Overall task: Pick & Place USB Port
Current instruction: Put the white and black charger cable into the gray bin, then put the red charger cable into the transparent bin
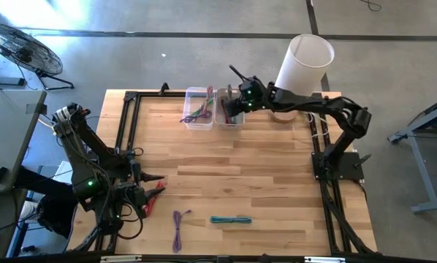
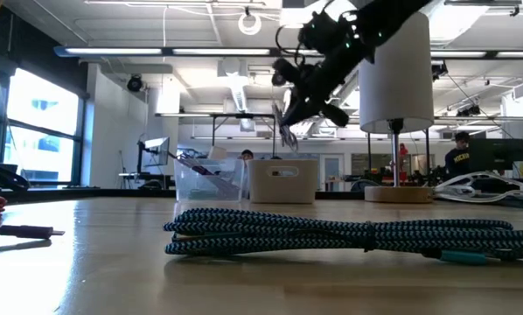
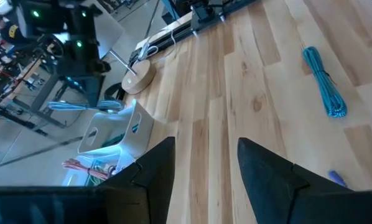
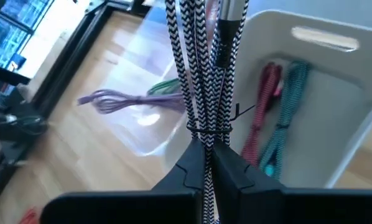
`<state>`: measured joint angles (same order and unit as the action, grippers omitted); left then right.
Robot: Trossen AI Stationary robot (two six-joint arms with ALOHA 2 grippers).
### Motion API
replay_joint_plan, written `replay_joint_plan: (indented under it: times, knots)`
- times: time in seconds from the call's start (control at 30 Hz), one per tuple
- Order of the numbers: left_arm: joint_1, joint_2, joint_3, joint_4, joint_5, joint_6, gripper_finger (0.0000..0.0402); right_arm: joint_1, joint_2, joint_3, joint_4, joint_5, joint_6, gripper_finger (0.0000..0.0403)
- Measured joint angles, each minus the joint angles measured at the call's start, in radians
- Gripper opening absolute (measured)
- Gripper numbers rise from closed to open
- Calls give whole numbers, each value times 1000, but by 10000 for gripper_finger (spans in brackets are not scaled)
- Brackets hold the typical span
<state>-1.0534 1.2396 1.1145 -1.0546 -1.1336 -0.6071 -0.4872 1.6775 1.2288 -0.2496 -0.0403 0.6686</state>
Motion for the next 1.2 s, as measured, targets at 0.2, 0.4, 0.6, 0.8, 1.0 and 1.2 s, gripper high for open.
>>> replay_joint_plan:
  times: [0.2, 0.4, 0.6, 0.8, 1.0, 1.2]
  knots:
    - [0, 0, 0, -32, 0, 0, 169, -37, 0, -66, 98, -56, -21, 43]
    - [0, 0, 0, -54, -6, 0, 169, -42, 0, -69, 100, -65, -53, 109]
    - [0, 0, 0, -55, -6, -3, 169, -36, -2, -69, 127, -95, -46, 142]
    - [0, 0, 0, -55, 9, -26, 169, 25, -36, -69, 401, -345, -114, 144]
    - [0, -8, 1, -60, 223, 15, 169, 171, -153, -69, 611, -527, -153, 145]
    - [0, -8, 1, -122, 502, -84, 169, 369, -284, -69, 543, -446, -187, 145]
